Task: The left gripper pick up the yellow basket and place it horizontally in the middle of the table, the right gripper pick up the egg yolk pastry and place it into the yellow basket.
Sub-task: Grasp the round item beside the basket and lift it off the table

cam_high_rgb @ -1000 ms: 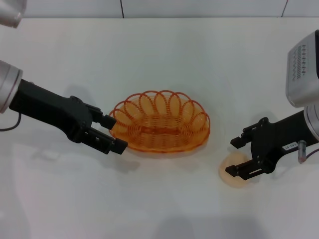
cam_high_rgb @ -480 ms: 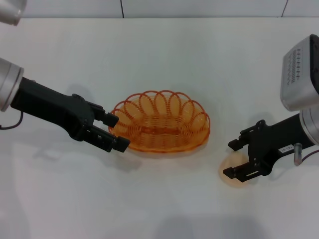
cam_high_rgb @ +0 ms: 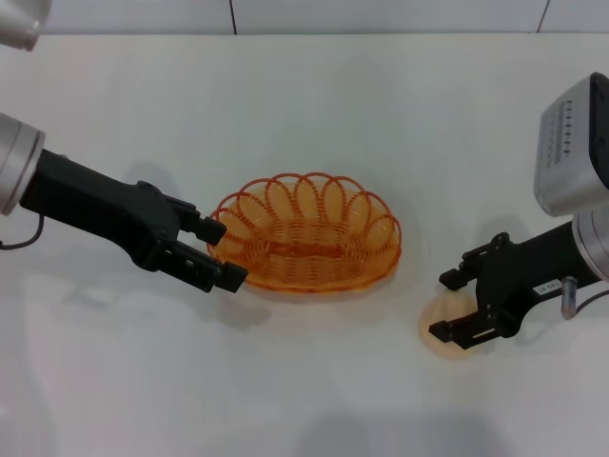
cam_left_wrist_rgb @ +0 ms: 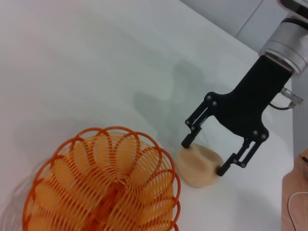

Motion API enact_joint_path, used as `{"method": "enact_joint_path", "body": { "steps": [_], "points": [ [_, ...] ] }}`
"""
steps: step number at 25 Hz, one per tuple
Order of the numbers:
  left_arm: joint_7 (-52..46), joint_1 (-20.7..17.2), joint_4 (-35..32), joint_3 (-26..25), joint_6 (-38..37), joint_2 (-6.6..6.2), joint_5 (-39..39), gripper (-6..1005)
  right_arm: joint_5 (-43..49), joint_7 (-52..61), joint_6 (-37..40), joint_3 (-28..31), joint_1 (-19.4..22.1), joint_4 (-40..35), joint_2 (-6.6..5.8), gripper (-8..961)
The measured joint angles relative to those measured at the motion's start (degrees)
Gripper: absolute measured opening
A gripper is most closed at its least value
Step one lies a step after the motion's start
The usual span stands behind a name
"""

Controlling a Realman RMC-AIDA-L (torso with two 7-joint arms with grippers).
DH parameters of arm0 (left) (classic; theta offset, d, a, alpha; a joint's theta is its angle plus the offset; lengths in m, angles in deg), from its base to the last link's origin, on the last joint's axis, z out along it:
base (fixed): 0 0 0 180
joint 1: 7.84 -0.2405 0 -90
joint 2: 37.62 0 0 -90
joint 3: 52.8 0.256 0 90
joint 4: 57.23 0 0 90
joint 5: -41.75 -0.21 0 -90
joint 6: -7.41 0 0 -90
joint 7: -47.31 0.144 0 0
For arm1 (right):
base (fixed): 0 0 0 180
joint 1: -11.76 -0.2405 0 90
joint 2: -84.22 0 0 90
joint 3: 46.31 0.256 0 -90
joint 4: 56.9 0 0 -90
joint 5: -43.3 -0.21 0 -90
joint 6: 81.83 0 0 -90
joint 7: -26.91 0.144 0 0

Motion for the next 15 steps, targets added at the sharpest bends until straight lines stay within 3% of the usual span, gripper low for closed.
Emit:
{"method": "enact_joint_path", "body": {
  "steps": [4, 9, 15],
  "points": [
    [0.00, -0.02, 0.01, 0.01, 0.00, 0.00, 0.00, 875, 0.10, -0.10, -0.31, 0.00, 0.22, 0.39, -0.05, 673],
    [0.15, 0.01, 0.02, 0.09, 0.07, 0.00, 0.00, 875, 0.19, -0.20, -0.55, 0.00, -0.04, 1.31, -0.15, 482],
    [0.32, 0.03, 0.01, 0.05, 0.09, 0.00, 0.00, 874, 0.29, -0.21, -0.50, 0.00, -0.15, 1.23, -0.13, 478]
  ]
}}
